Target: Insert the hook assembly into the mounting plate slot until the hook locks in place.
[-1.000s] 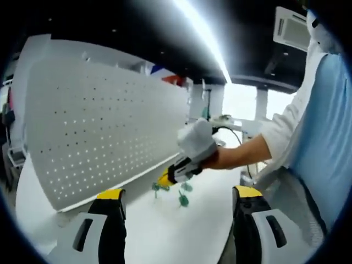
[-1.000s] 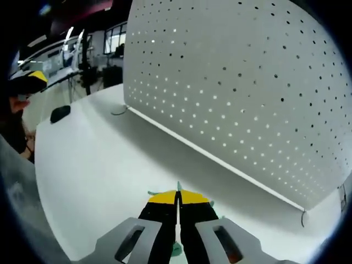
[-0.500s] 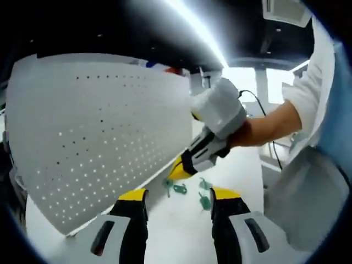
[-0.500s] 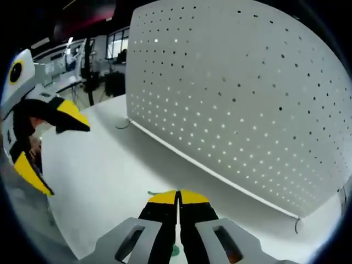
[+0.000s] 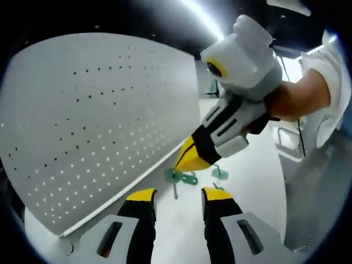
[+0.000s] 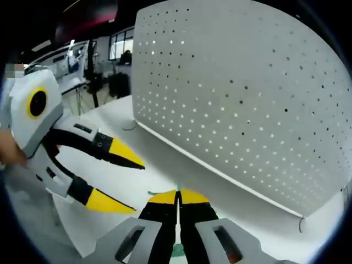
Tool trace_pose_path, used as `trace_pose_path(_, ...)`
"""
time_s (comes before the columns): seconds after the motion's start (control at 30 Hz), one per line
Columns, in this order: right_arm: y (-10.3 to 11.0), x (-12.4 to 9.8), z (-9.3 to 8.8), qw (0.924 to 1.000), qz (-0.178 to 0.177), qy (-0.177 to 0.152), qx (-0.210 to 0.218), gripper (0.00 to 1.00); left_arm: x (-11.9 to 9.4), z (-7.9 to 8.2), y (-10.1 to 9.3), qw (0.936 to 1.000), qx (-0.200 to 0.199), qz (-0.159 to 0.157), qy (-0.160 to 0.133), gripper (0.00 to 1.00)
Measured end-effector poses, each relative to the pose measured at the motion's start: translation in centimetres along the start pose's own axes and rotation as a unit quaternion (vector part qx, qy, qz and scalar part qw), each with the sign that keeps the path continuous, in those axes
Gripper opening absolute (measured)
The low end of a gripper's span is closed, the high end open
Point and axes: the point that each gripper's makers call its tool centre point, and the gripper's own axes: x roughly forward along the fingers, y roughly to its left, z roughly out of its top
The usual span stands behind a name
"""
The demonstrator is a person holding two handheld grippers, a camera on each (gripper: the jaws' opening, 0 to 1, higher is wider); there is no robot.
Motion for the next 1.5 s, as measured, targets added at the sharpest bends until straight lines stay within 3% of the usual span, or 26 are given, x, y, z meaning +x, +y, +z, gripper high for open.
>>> trace_pose_path(0.43, 0.6, -0.5, -0.1, 0.9995, 0.013, 0.000, 0.029, 0.00, 1.6, -0.8, -0.5, 0.9998, 0.014, 0.002, 0.012, 0.20)
trace_pose_path(1.03, 1.1, -0.9, -0.4, 0.9988, 0.022, 0.004, 0.044, 0.00, 1.9, -1.2, -0.6, 0.9997, 0.018, 0.009, 0.012, 0.05)
trace_pose_path(1.5, 0.9, -1.0, -0.7, 0.9964, 0.034, -0.001, 0.078, 0.00, 0.8, -0.7, -0.6, 0.9997, 0.006, 0.023, 0.009, 0.04)
